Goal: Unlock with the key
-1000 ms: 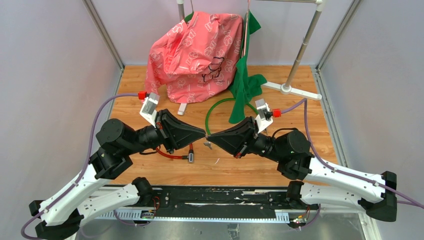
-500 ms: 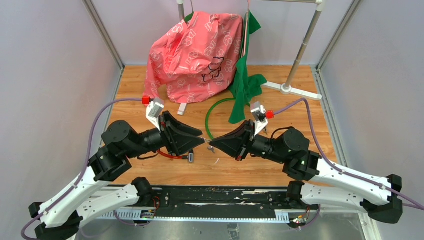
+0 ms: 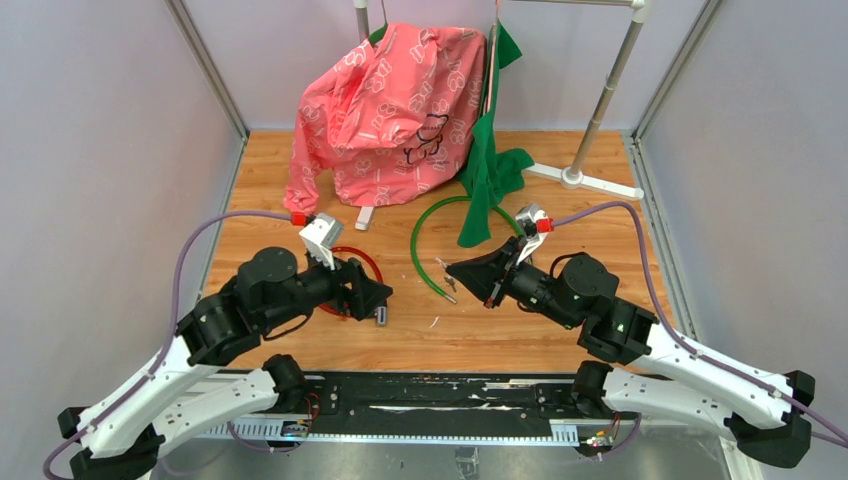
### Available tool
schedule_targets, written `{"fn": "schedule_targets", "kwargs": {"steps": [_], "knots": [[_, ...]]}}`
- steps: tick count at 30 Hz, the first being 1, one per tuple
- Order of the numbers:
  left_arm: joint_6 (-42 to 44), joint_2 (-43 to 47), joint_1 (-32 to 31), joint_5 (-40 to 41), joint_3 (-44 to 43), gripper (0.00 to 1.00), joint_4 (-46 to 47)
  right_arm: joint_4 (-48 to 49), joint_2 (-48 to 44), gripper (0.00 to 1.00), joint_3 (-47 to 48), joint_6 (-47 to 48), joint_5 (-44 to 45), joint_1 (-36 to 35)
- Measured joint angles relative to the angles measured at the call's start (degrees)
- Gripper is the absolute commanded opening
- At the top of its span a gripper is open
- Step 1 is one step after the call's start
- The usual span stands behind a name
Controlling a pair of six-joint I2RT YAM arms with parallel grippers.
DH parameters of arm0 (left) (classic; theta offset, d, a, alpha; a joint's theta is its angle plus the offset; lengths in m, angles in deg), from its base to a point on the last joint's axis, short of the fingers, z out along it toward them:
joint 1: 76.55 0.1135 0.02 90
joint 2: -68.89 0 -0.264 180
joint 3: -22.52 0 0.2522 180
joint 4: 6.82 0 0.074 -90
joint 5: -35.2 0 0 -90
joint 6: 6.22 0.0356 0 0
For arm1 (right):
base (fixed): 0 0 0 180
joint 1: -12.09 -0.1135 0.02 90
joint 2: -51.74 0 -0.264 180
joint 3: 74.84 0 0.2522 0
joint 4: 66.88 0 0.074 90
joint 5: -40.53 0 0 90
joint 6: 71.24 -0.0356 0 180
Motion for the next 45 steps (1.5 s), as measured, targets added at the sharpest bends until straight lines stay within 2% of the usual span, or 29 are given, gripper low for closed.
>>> {"fn": "schedule_targets", "kwargs": {"steps": [7, 13, 18, 29, 38, 45], "knots": [[0.2, -9.2, 0.0, 9.9, 0.1, 0.86, -8.3, -7.7, -1.2, 0.00, 0.0, 1.3, 4.3, 2.8], [0.2, -19.4, 0.1, 13.0, 0.1, 0.86, -9.6, -12.5, -3.6, 0.00, 0.0, 1.8, 6.3, 3.3], [-1.3, -27.6, 2.4, 13.9, 0.4, 0.80, -10.2, -15.3, -6.1, 0.00, -0.2, 1.8, 7.5, 3.4], [-11.1, -39.5, 5.7, 12.1, 6.6, 0.64, -6.3, -20.4, -10.0, 0.00, -1.3, 1.9, 9.4, 3.4], [-20.5, -44.0, 5.8, 8.2, 10.8, 0.66, 0.3, -22.8, -12.1, 0.00, -1.4, 2.9, 10.6, 3.4], [-25.5, -45.4, 4.5, 6.7, 10.4, 0.70, 5.0, -24.1, -13.6, 0.00, -1.8, 3.0, 11.5, 3.5]]}}
